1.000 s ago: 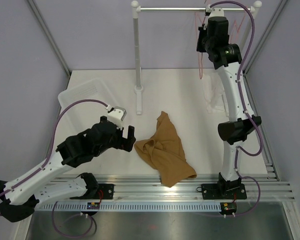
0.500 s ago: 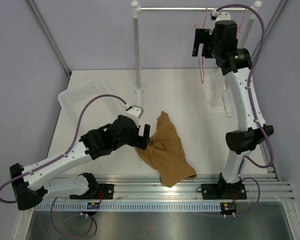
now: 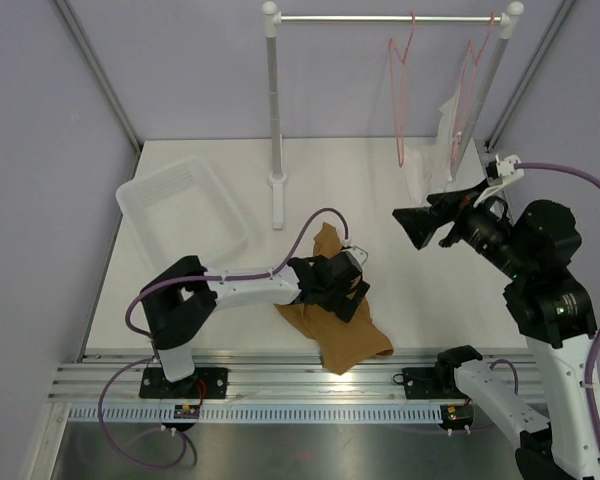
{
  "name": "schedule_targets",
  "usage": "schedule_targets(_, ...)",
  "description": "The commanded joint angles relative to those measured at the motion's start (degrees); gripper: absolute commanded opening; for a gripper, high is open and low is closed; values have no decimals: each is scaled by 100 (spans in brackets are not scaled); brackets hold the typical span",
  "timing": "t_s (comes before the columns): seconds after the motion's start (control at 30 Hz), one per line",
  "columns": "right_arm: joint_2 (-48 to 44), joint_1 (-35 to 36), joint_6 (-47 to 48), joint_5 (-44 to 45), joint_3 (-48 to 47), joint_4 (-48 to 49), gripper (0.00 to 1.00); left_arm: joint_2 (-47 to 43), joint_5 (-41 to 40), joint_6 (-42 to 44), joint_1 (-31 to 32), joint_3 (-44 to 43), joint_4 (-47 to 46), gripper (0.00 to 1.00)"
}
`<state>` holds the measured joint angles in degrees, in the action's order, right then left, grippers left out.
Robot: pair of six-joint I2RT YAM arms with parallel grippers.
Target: Remove the tank top from the hanger
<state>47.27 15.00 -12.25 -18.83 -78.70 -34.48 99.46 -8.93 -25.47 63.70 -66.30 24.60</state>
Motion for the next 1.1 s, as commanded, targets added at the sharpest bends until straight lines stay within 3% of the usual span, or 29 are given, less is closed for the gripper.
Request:
schedule_targets(0.0, -330, 11, -295, -1043, 697, 574, 100, 433, 163, -28, 98, -287, -184, 99)
schedule_targets(0.07, -507, 3, -296, -1053, 829, 434, 99, 662, 181, -80, 99, -234, -245, 91)
schedule_targets(0.13, -657, 20, -225, -1044, 777, 224, 99, 811, 207, -89, 107, -234, -219, 76)
schedule_targets(0.17, -692, 11, -208, -1044, 742, 161, 99, 829, 199, -124, 99, -234, -184, 41)
schedule_targets(0.23, -824, 11, -190, -1044, 680, 82, 99, 864, -46, -168, 107, -365, 35, 0)
schedule_targets(0.4, -1087, 11, -251, -1000, 724, 108, 100, 93, -881, -221, 37, -611, 764, 0)
schedule_targets(0.6, -1097, 11, -286, -930, 759, 134, 100, -1137, -1805, -230, -691, -1621, 2109, 0)
schedule_targets(0.83, -1053, 3, -366, -877, 874, 284, 100, -1684, -2113, -28, -2376, -3010, 3138, 0)
schedule_targets(1.07, -965, 3, -427, -367, 865, 231, 100, -1544, -1639, 271, -4101, -3802, 3446, 1)
